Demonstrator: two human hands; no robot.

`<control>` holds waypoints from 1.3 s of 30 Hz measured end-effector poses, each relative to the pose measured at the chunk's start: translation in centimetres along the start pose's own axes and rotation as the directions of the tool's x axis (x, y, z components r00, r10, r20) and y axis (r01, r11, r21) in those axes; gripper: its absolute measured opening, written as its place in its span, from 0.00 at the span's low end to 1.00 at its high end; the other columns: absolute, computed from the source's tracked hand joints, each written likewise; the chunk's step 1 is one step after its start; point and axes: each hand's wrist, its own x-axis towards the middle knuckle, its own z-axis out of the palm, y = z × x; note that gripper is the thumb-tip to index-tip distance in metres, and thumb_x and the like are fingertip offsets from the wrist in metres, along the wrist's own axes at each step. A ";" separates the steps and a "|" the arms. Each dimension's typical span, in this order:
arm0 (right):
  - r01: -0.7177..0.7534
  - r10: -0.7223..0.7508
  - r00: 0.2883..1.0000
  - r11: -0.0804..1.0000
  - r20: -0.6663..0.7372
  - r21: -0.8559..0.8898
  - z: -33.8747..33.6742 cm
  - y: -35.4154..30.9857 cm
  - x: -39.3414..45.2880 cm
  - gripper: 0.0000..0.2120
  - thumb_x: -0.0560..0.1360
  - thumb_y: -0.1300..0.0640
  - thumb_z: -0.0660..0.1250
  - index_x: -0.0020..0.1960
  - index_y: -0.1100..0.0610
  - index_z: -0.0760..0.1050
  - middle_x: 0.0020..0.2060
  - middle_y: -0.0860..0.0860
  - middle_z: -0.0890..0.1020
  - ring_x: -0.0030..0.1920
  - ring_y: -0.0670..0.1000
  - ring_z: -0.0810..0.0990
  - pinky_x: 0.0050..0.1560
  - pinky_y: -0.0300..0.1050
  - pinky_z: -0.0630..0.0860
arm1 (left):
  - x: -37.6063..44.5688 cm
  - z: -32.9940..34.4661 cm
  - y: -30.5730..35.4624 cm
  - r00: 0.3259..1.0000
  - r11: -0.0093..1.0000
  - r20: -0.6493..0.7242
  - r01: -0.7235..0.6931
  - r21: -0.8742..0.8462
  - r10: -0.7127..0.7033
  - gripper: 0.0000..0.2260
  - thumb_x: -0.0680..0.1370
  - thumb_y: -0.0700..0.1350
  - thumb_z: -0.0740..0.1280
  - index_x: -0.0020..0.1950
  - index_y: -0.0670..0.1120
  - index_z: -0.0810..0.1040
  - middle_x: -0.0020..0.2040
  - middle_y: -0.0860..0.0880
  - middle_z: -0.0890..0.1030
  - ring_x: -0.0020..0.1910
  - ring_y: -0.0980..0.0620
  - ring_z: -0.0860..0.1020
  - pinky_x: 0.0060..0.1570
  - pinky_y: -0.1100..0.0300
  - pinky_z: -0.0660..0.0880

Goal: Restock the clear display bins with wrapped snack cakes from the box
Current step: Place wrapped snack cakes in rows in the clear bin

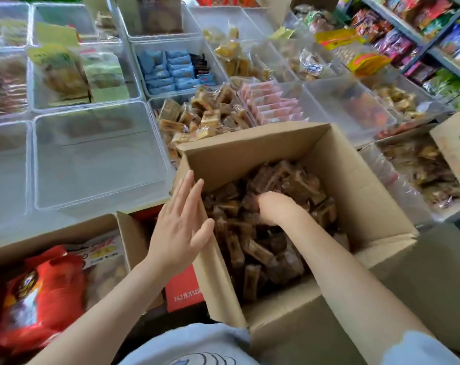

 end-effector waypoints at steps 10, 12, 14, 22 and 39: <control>-0.016 0.031 0.997 0.980 0.072 -0.200 2.3 -0.6 1.5 0.17 0.79 0.64 0.62 0.67 0.60 0.73 0.61 0.56 0.75 0.58 0.57 0.76 0.50 0.48 0.70 | -0.3 0.2 0.6 0.998 0.999 -0.036 0.048 -0.010 -0.048 0.32 0.80 0.59 0.53 0.83 0.52 0.53 0.83 0.56 0.47 0.82 0.55 0.46 0.78 0.43 0.54; -0.052 0.067 0.996 0.972 0.057 -0.227 2.3 -0.5 1.3 0.21 0.79 0.64 0.62 0.72 0.61 0.69 0.68 0.58 0.71 0.59 0.57 0.75 0.50 0.48 0.71 | -0.5 0.2 0.6 0.998 0.999 -0.033 0.046 -0.001 -0.046 0.32 0.80 0.60 0.52 0.83 0.52 0.53 0.83 0.56 0.46 0.81 0.57 0.46 0.79 0.44 0.54; -0.087 0.093 0.996 0.971 0.017 -0.222 1.4 -0.2 0.7 0.25 0.79 0.65 0.63 0.75 0.62 0.65 0.72 0.59 0.66 0.63 0.59 0.73 0.52 0.49 0.73 | -0.6 0.2 0.6 0.999 0.999 -0.024 0.047 0.007 -0.047 0.32 0.80 0.61 0.51 0.83 0.54 0.51 0.83 0.58 0.45 0.81 0.58 0.44 0.79 0.46 0.52; -0.046 0.048 0.997 0.998 0.059 -0.035 2.6 0.2 0.9 0.30 0.76 0.66 0.67 0.76 0.58 0.63 0.68 0.58 0.72 0.65 0.59 0.73 0.61 0.52 0.75 | -0.5 0.2 0.2 0.999 0.999 -0.009 0.038 0.005 -0.038 0.32 0.80 0.63 0.51 0.83 0.56 0.50 0.82 0.61 0.43 0.81 0.59 0.44 0.78 0.48 0.51; 0.324 -0.329 0.895 0.020 -0.300 0.946 -4.5 -11.0 -8.0 0.15 0.80 0.57 0.66 0.65 0.61 0.74 0.44 0.58 0.78 0.37 0.51 0.75 0.40 0.43 0.76 | -1.1 -11.1 -1.9 0.949 0.961 -0.179 -0.272 -0.050 0.259 0.36 0.72 0.55 0.74 0.77 0.57 0.62 0.79 0.53 0.62 0.76 0.54 0.63 0.67 0.54 0.68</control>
